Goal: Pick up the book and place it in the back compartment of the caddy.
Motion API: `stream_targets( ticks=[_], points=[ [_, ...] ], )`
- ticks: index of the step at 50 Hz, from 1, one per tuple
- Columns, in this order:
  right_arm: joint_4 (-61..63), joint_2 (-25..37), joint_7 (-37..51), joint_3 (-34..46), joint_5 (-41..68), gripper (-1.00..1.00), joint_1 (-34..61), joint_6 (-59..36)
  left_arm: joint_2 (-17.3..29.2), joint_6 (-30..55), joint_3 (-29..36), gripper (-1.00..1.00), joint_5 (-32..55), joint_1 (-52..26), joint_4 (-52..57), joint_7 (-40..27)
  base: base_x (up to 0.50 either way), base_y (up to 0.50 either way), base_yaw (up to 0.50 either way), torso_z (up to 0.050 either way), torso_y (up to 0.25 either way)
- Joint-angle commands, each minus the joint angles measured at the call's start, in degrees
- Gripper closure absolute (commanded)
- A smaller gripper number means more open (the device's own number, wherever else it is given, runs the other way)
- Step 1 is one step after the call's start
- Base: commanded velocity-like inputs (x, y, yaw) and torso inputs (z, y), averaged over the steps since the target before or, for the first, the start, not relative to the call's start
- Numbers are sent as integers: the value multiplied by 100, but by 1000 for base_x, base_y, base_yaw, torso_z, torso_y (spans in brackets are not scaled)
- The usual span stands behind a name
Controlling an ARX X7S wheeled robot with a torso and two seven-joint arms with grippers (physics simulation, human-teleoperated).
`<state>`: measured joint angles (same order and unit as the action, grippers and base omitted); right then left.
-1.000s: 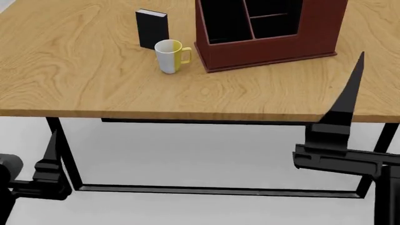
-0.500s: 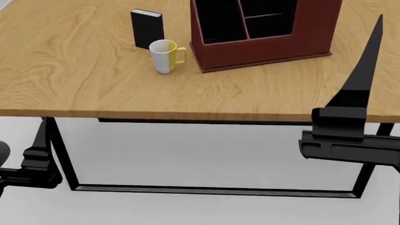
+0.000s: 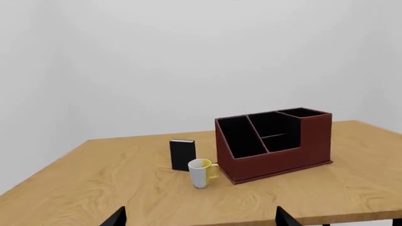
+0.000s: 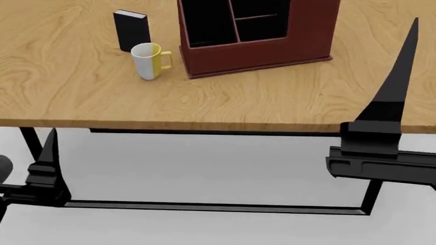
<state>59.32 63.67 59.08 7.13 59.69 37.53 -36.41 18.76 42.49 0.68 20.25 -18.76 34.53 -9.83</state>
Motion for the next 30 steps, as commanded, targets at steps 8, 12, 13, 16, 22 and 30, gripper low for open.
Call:
stream_targets(
  ticks=[8,12,13,16,22,30],
  points=[
    [2,221,177,249,-15,-100,-28,357,29,-48,41,-100,8,-8,-13,-23,0,0,0,0,0],
    [23,267,247,389,112,-100,171,293,28,-97,21,-100,5,-5,-33,-35,364,-119,0,0,0],
    [18,276,252,410,119,-100,187,301,30,-102,21,-100,6,-2,-35,-35,387,-125,0,0,0],
    [17,310,285,450,130,-100,217,332,36,-120,29,-100,5,5,-46,-35,422,-202,0,0,0],
    [-7,306,314,606,121,-100,335,293,43,-154,36,-100,9,11,-65,-38,426,-203,0,0,0],
    [8,293,351,792,169,-100,507,226,55,-176,5,-100,39,21,-65,-49,473,-130,0,0,0]
  ],
)
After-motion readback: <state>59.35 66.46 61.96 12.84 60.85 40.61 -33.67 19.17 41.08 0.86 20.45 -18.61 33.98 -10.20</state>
